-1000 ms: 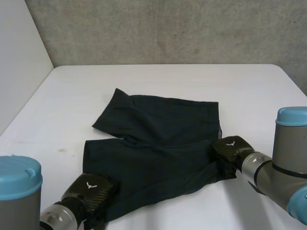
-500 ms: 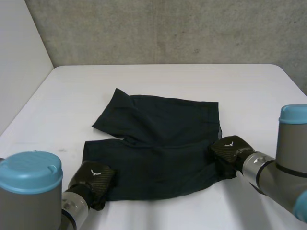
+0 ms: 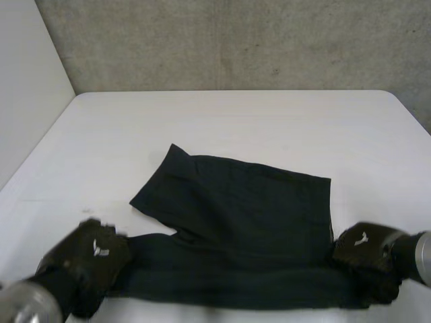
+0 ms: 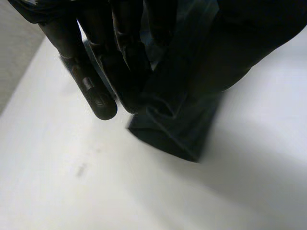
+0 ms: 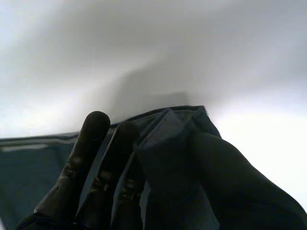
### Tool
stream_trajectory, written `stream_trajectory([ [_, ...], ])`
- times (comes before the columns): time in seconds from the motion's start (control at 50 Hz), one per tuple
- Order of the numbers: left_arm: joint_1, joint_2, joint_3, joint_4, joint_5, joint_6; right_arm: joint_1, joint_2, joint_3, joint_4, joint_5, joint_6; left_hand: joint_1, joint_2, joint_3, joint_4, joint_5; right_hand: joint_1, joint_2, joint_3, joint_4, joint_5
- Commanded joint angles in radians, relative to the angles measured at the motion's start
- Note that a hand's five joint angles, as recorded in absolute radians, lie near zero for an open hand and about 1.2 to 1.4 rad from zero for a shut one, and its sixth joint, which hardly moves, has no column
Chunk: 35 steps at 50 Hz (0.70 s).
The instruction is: Fold the shorts.
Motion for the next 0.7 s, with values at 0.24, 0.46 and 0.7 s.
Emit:
stream_trajectory([
  [0.24, 0.022, -0.760, 0.678, 0.540, -0.019, 0.073, 0.155, 0.290, -0.307, -0.471, 0.172, 0.438, 0.268, 0.203, 0.211, 0.197, 0.240, 0.395, 0.203, 0.202, 0.202, 0.251],
  [0.46, 0.020, -1.063, 1.025, 0.549, -0.042, 0.176, 0.217, 0.465, -0.452, -0.689, 0.293, 0.435, 0.268, 0.203, 0.211, 0.197, 0.240, 0.395, 0.203, 0.202, 0.202, 0.251],
  [0.7, -0.036, -1.106, 1.047, 0.626, -0.047, 0.156, 0.251, 0.458, -0.458, -0.950, 0.474, 0.485, -0.953, -1.019, -1.011, -1.024, -0.982, -0.827, -1.019, -1.020, -1.019, -0.971],
])
